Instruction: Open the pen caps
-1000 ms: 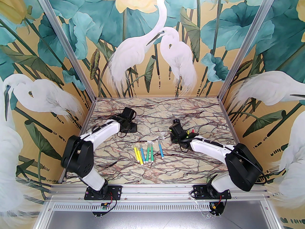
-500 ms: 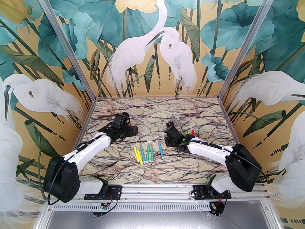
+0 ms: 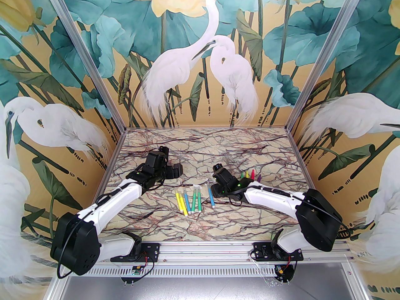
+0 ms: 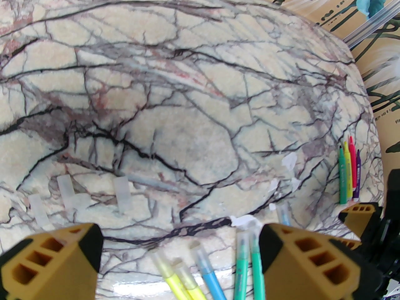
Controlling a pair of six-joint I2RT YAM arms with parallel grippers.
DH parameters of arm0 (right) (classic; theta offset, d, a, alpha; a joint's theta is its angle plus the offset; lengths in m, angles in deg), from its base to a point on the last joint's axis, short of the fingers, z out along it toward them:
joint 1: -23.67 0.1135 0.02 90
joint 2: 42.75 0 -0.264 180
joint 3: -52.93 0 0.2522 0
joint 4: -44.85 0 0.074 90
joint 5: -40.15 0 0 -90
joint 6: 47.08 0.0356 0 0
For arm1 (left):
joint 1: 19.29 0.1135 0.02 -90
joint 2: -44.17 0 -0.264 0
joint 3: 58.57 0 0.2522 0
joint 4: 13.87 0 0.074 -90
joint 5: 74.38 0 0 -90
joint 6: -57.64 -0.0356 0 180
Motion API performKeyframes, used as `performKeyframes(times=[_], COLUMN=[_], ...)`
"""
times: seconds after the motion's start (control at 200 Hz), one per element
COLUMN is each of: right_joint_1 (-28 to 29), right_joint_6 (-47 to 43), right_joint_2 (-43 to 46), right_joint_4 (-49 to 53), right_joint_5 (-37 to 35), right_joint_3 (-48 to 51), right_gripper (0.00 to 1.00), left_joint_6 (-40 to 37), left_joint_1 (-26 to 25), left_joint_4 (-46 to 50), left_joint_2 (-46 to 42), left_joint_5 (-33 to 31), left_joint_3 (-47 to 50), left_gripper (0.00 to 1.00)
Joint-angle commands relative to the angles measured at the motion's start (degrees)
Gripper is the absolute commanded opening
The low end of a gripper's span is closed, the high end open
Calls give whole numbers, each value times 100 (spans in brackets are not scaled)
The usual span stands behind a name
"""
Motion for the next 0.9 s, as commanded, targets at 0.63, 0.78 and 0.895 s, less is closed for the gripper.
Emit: performKeyframes(times=[0.63,0.78,0.895], right_joint_1=[259,282,303], right_joint_6=[401,398,411], right_joint_2=[-907,-1006,-1118], right_joint_4=[375,381,408], right_joint_5=[626,714,754], right_joint_3=[-558,-603,-653], right_gripper=[54,53,52], left_joint_6=[41,25,15], left_joint_1=[38,33,39], left_joint_4=[-75,-66,-44], left_joint_2=[-323,-323,-330], left_joint_5=[-26,-40,-54], left_joint_3=[178,188,176], left_gripper=[89,89,89])
